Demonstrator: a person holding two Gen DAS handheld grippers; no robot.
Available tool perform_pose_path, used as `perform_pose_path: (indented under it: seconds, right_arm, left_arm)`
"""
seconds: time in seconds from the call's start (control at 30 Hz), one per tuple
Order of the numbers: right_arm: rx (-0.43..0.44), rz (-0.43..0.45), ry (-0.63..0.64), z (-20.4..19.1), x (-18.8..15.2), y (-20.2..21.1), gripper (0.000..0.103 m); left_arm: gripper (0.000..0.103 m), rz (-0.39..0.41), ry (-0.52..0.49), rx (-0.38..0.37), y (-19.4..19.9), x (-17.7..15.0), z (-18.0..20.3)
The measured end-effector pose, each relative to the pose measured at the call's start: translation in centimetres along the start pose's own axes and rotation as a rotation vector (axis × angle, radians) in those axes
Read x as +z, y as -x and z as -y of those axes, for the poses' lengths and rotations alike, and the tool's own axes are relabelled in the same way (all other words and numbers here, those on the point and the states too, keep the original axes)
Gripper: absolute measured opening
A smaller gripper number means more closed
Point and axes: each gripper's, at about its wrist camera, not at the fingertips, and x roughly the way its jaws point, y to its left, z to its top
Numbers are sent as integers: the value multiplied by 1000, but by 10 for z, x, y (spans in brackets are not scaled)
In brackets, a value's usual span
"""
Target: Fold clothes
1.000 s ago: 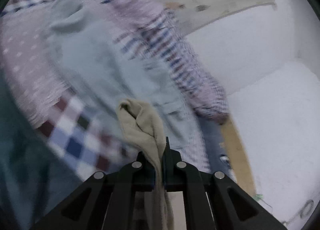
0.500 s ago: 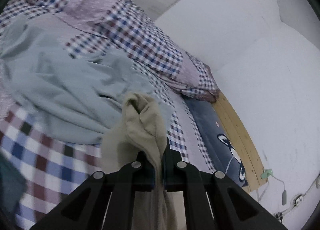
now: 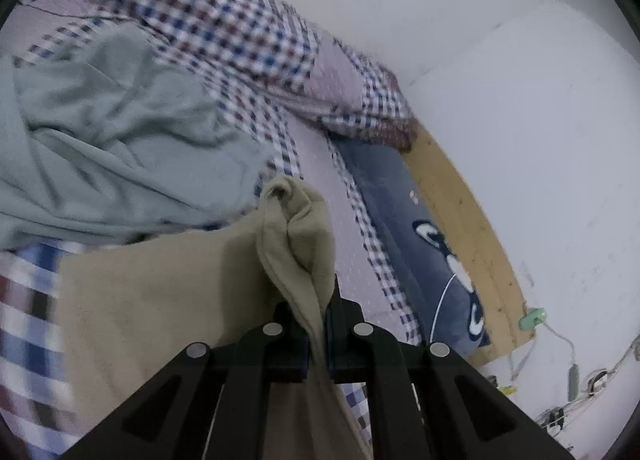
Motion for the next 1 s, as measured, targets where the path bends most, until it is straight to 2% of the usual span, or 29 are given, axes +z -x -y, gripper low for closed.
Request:
perform_pose_path:
  seconds: [0.17, 0.27, 0.5, 0.53, 0.57, 0.63, 0.67, 0.7, 0.77, 0.83, 0.93, 1.0]
  right_arm:
    - [-22, 29, -160, 60, 0, 23, 5]
    - [-54, 33, -232, 89, -4, 33, 4]
    - [-163, -36, -356, 150, -19, 30, 5]
    - [-195, -60, -374, 159, -21, 30, 7]
    - [-213, -68, -398, 167, -23, 33, 12]
    - [-252, -78, -439, 182, -26, 39, 19]
    - [-276, -69, -441, 185, -25, 44, 20]
    - [-305, -59, -440, 187, -24, 50, 23]
    - [-384, -28, -427, 190, -21, 65, 28]
    - [-385, 1, -439, 195, -17, 74, 34]
    - [-382, 24, -402, 193, -6, 79, 43]
    - [-340, 22, -367, 189, 4, 72, 45]
  left_arm:
    - [4, -65, 30, 14, -63, -14, 29]
    - [4, -104, 27, 62, -97, -19, 39]
    - [4, -188, 31, 213, -172, -32, 33]
    - [4, -192, 35, 223, -176, -33, 31]
    - [9, -195, 41, 211, -178, -34, 28]
    - [33, -193, 58, 159, -174, -31, 24]
    - [56, -175, 67, 132, -165, -28, 21]
    - [71, -143, 74, 109, -153, -24, 19]
    - [78, -66, 73, 61, -119, -13, 14]
    - [80, -22, 60, 45, -89, -4, 7]
    - [82, 46, 4, 114, -38, 11, -9]
    - [82, 64, -26, 175, -12, 18, -26]
